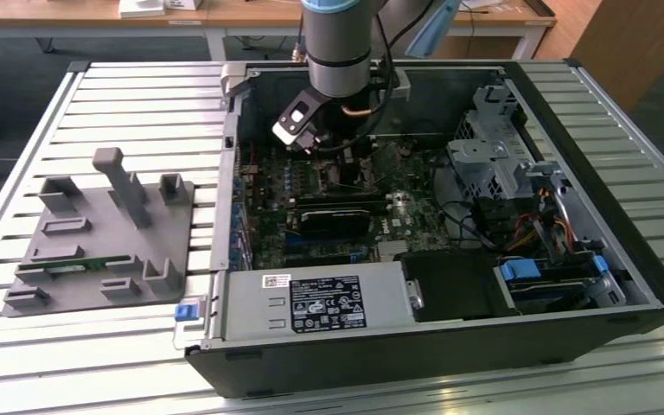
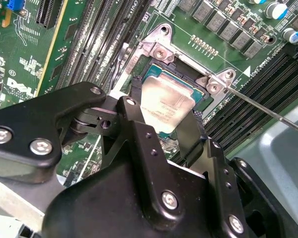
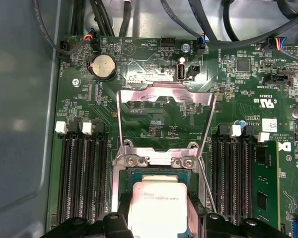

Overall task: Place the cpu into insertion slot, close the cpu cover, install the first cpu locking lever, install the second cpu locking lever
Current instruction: 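Place the cpu into insertion slot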

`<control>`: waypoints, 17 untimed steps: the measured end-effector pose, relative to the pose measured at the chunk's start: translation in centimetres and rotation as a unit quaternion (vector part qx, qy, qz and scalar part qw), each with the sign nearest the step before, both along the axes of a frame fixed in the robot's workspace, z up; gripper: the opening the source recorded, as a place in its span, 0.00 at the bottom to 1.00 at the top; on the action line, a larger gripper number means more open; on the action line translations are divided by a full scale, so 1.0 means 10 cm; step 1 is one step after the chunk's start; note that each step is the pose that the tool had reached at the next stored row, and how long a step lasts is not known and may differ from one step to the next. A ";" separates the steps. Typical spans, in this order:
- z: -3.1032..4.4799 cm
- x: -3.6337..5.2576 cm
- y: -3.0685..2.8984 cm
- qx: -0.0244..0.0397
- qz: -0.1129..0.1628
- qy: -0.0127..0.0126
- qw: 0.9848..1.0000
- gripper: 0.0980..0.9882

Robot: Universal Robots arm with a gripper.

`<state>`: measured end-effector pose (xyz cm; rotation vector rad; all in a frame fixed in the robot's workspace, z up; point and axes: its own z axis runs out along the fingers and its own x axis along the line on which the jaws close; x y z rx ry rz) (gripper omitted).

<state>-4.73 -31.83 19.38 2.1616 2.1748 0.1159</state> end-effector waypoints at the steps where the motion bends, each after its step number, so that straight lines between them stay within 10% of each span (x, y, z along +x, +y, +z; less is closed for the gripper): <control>1: 0.000 0.000 0.000 0.000 0.000 0.000 1.000 0.48; 17: 0.067 0.000 0.000 0.000 0.000 0.000 1.000 0.55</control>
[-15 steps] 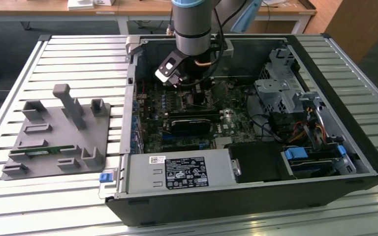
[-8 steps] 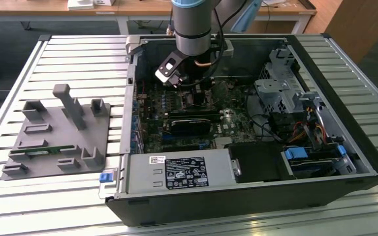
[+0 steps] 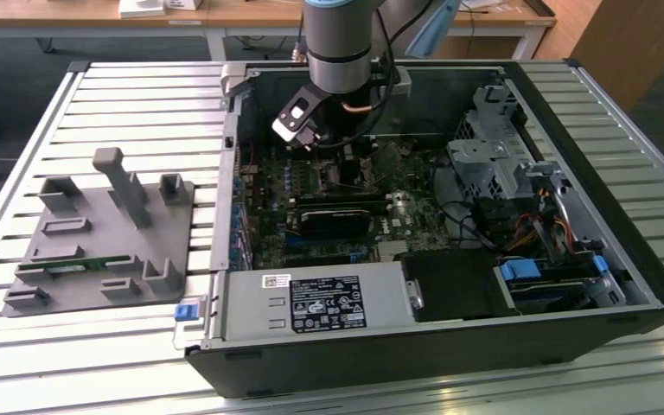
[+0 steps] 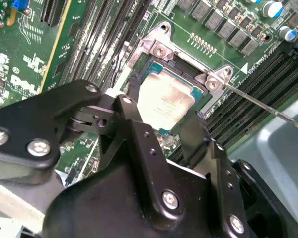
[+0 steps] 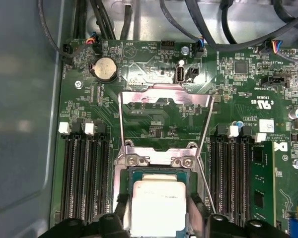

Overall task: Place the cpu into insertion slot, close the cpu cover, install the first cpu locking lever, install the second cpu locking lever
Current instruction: 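Place the cpu into insertion slot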

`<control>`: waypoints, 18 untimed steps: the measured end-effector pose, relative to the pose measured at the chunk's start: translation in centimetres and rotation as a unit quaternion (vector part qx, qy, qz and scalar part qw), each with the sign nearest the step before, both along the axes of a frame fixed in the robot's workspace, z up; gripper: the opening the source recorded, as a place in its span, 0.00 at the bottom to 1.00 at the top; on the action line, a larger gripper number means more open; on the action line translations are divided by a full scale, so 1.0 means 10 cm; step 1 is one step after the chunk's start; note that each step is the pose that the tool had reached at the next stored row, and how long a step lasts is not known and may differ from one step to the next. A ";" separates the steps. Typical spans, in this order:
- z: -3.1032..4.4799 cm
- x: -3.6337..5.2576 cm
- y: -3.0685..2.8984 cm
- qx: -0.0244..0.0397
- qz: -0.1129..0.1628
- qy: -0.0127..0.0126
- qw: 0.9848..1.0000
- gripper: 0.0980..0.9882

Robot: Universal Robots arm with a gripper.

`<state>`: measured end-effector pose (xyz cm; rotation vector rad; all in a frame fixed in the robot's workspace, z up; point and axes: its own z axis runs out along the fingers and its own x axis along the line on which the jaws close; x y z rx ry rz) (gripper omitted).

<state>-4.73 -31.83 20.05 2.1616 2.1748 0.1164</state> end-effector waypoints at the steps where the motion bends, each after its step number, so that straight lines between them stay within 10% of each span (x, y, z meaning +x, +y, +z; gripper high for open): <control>1: 0.007 0.000 0.000 0.000 0.000 0.000 1.000 0.48; 13: 0.042 0.000 0.000 0.000 0.000 0.000 1.000 0.01; 18: 0.046 0.000 0.000 0.000 0.000 0.000 1.000 0.01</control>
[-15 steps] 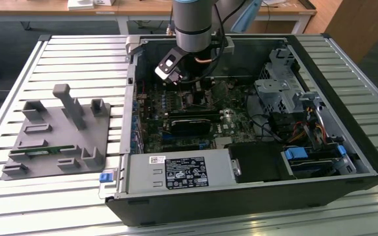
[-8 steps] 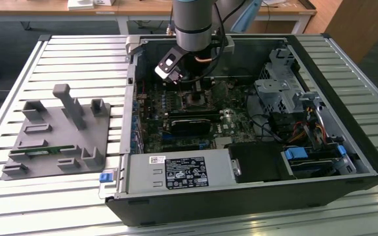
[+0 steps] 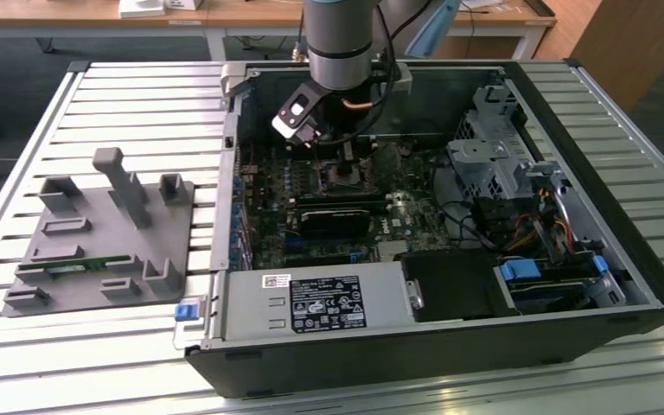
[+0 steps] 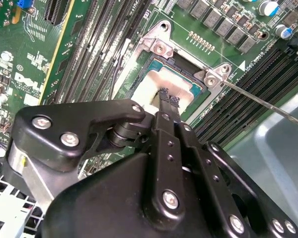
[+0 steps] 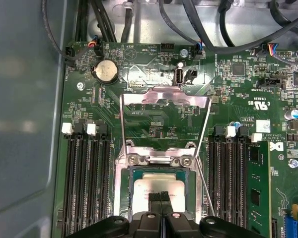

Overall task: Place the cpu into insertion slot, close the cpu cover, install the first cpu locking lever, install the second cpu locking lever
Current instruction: 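Place the cpu into insertion slot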

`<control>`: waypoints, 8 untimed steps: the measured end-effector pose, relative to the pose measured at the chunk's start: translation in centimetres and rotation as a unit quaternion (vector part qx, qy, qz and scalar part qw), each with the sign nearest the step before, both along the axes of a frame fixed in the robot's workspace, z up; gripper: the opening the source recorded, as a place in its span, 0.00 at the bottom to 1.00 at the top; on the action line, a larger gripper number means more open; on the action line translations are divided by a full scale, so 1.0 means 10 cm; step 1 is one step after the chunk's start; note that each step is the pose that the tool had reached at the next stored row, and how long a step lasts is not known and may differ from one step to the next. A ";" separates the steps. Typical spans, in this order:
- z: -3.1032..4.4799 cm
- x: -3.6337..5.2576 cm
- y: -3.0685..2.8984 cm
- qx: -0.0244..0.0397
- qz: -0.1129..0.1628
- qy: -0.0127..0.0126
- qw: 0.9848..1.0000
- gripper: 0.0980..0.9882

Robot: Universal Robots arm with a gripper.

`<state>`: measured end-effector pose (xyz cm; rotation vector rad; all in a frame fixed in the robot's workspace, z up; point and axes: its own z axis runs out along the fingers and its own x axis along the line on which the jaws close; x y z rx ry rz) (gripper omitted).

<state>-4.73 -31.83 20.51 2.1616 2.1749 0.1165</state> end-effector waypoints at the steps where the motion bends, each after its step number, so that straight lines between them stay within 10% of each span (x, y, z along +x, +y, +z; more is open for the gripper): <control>1: 0.003 0.000 0.000 0.000 0.000 0.000 1.000 0.01; 8: 0.019 0.000 0.000 0.000 0.000 0.000 1.000 0.01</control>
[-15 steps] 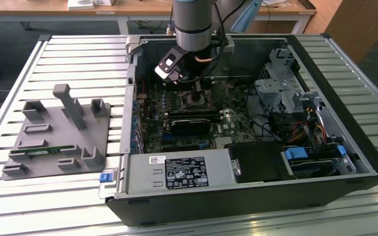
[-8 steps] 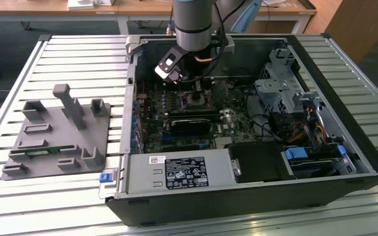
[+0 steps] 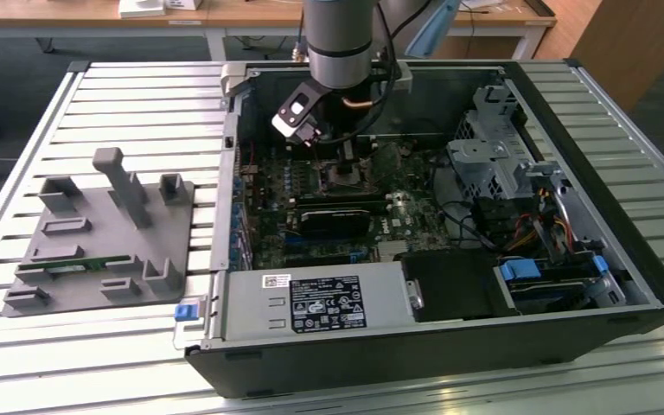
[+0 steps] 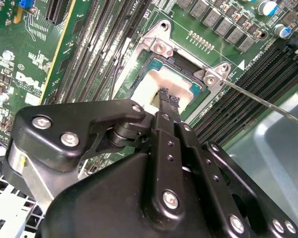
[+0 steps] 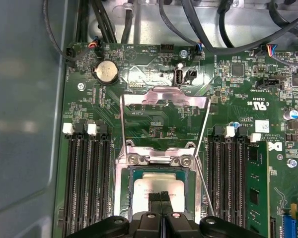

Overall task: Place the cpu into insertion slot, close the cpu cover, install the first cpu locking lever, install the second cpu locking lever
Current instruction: 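Place the cpu into insertion slot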

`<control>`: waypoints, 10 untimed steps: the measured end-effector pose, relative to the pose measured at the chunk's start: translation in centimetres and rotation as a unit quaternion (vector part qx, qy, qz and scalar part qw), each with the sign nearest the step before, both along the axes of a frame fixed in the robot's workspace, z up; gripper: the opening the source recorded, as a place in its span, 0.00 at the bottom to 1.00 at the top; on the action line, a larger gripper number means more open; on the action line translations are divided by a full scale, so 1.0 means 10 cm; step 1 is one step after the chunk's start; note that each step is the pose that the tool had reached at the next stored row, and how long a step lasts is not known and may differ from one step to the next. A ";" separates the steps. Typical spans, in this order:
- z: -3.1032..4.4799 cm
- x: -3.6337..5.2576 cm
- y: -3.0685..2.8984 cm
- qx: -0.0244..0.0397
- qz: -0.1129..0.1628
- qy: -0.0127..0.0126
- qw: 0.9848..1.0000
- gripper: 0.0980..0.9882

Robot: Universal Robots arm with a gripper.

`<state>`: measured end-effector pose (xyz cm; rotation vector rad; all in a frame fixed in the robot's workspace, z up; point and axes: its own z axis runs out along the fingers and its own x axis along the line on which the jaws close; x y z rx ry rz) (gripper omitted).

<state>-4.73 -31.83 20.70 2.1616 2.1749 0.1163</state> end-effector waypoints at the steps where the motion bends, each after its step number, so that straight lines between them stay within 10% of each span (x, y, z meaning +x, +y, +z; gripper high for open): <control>1: 0.004 0.000 0.000 0.000 0.000 0.000 1.000 0.01; 10: 0.067 0.002 0.000 0.000 -0.001 0.001 1.000 0.01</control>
